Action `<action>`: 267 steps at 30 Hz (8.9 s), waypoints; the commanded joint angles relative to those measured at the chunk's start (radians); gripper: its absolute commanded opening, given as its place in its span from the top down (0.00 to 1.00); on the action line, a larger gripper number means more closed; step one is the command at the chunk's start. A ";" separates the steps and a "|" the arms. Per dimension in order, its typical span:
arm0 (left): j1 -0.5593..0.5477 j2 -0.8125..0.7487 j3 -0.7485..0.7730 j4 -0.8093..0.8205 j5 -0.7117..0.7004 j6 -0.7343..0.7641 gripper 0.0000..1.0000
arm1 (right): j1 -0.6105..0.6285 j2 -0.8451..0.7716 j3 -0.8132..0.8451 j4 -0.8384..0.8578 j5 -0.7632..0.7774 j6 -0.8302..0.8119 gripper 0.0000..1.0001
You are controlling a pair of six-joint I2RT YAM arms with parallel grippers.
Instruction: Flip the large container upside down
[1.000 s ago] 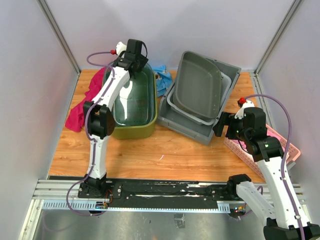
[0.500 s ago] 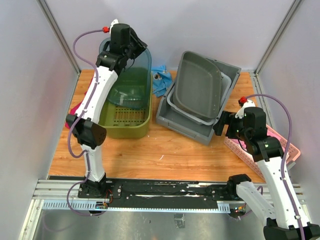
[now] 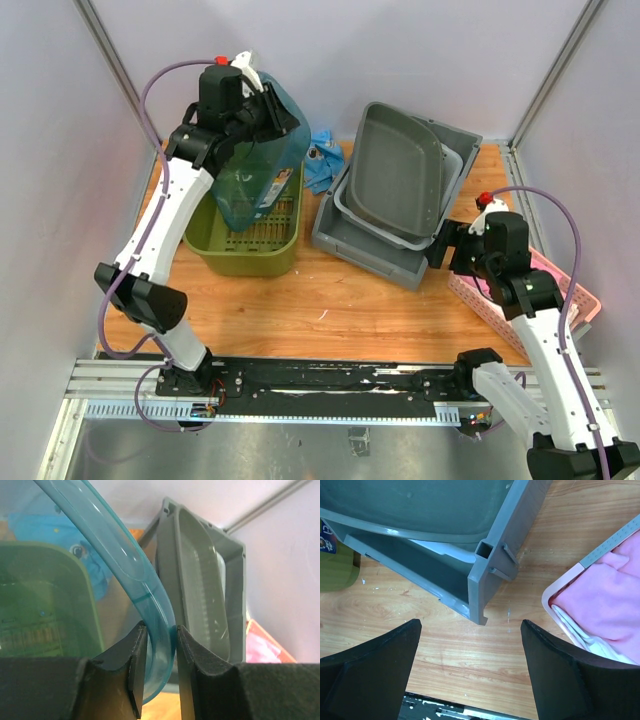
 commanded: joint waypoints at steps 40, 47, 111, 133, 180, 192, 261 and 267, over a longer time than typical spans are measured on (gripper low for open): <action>-0.026 -0.693 -0.343 0.352 0.654 -0.303 1.00 | 0.022 -0.150 -0.206 0.379 -0.351 0.268 0.18; -0.027 -0.832 -0.580 0.575 0.700 -0.516 1.00 | 0.021 -0.159 -0.166 0.262 -0.260 0.201 0.18; -0.429 -1.363 -1.745 1.026 -0.084 -0.997 1.00 | 0.022 -0.439 -0.414 0.205 -0.284 0.604 0.21; -0.429 -1.590 -1.717 0.209 -0.099 -0.844 1.00 | 0.022 -0.327 -0.447 0.230 -0.249 0.623 0.18; -0.255 0.071 -0.469 -0.039 -0.465 0.149 0.69 | 0.021 -0.132 -0.102 0.027 0.041 0.239 0.16; -0.059 -0.076 -0.161 -0.118 0.059 0.127 1.00 | 0.020 -0.034 -0.070 0.088 0.026 0.223 0.17; 0.738 -0.052 -0.756 0.109 0.375 0.021 0.01 | 0.021 -0.061 -0.101 0.101 -0.018 0.256 0.18; 0.727 -0.149 -0.734 0.061 0.112 0.078 0.01 | 0.020 -0.041 -0.105 0.122 -0.036 0.257 0.18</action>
